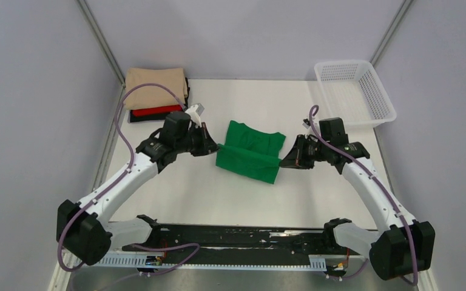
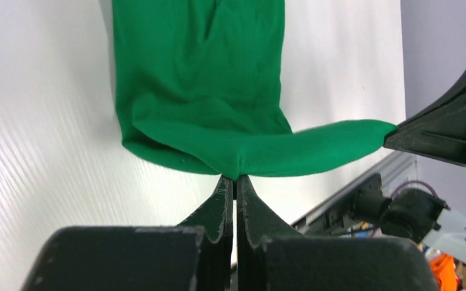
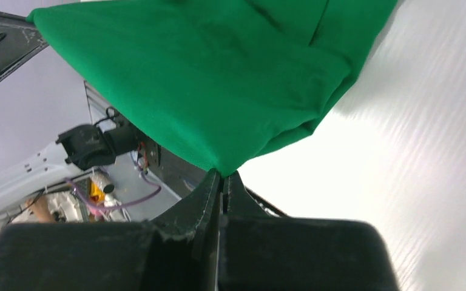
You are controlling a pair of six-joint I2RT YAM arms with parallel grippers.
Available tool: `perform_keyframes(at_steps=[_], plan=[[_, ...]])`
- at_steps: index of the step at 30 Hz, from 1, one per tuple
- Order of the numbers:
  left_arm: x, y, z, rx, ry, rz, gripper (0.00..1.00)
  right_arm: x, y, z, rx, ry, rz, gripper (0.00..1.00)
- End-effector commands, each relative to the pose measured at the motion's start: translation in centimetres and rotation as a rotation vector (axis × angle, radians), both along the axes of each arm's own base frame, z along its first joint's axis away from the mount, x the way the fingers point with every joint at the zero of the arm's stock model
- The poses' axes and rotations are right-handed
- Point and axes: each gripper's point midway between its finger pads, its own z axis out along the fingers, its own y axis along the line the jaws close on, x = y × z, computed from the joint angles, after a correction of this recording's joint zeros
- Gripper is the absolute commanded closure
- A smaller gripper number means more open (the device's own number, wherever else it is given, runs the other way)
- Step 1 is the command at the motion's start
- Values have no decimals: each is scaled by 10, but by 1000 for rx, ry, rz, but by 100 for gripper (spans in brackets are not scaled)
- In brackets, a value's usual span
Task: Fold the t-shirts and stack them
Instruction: Fold the long partially folded tshirt into a neat square
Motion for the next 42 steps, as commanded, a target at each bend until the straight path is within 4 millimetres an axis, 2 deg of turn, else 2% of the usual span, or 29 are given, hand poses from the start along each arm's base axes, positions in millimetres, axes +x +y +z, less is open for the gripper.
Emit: perform_keyframes(at_steps=[1,2,3,4,5,6,7,10,11,12,16,22,23,26,27,28,29,30,31,32,38,39,40,41,42], plan=[[56,1,20,44,-130,30,100,47,-16,11,-69,-102,-59,100],[64,0,25,45,-142,31,100,55,-20,11,-76,-103,-77,100],[73,0,16,62,-129,27,100,61,-22,10,-82,-105,-90,100],[81,-1,20,59,-137,25,100,68,-25,9,-85,-105,-103,100],[89,-1,11,68,-119,19,100,73,-27,8,-87,-108,-113,100],[96,-3,16,62,-131,11,100,79,-28,7,-88,-111,-119,100],[104,-3,8,67,-116,14,100,86,-29,5,-92,-110,-126,100],[125,-8,9,61,-137,13,100,105,-35,2,-129,-129,-155,100],[132,-9,2,64,-125,12,100,113,-39,2,-149,-140,-174,100],[138,-12,7,51,-135,0,100,120,-42,0,-167,-147,-190,100],[161,-14,-14,66,-93,-2,100,142,-49,-8,-209,-159,-230,100],[187,-14,-36,94,-69,8,100,175,-66,-22,-298,-187,-309,100],[192,-15,-35,93,-78,10,100,180,-69,-25,-310,-195,-317,100],[207,-18,-51,108,-75,17,100,194,-69,-31,-314,-214,-322,100],[213,-19,-49,110,-86,23,100,199,-69,-34,-313,-216,-323,100],[217,-18,-61,127,-66,31,100,203,-69,-37,-313,-216,-327,100],[222,-18,-59,129,-73,34,100,207,-69,-39,-314,-214,-328,100],[224,-18,-71,143,-50,37,100,211,-70,-44,-315,-205,-334,100],[228,-18,-70,143,-54,40,100,214,-70,-48,-317,-196,-338,100],[230,-18,-81,150,-35,41,100,218,-69,-55,-318,-183,-334,100],[240,-18,-110,167,14,44,100,235,-68,-76,-318,-149,-337,100],[244,-19,-108,161,10,42,96,238,-69,-79,-322,-146,-340,100],[244,-20,-114,161,24,39,79,243,-70,-82,-329,-145,-349,99],[247,-23,-116,149,27,32,75,251,-73,-83,-335,-152,-367,93],[250,-25,-116,138,21,30,69,260,-74,-84,-338,-160,-378,82]])
